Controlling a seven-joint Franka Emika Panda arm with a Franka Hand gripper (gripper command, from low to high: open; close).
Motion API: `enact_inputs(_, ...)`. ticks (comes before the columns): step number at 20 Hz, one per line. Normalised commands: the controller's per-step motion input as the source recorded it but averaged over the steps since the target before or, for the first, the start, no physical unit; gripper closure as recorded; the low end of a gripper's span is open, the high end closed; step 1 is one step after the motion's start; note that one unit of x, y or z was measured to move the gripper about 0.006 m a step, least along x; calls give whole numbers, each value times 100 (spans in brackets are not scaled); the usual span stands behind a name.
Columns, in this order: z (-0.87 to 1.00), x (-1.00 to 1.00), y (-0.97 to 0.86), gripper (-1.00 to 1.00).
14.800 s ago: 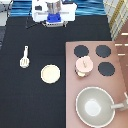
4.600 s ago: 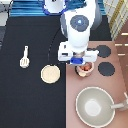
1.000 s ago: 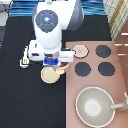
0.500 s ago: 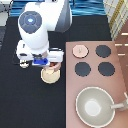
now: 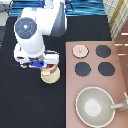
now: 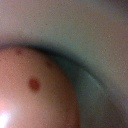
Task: Take the lid off the pot, put the pot on the plate, and use the tool to push the pot to the front of the table.
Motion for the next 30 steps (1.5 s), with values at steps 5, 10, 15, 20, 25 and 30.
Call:
enact_inputs(5, -51, 0, -10, 100)
enact_inputs(10, -23, 4, -24, 100)
enact_inputs(15, -28, 14, -28, 100)
enact_inputs(20, -33, 3, -28, 100)
enact_inputs(25, -11, -9, -9, 100)
enact_inputs(30, -10, -20, 0, 100)
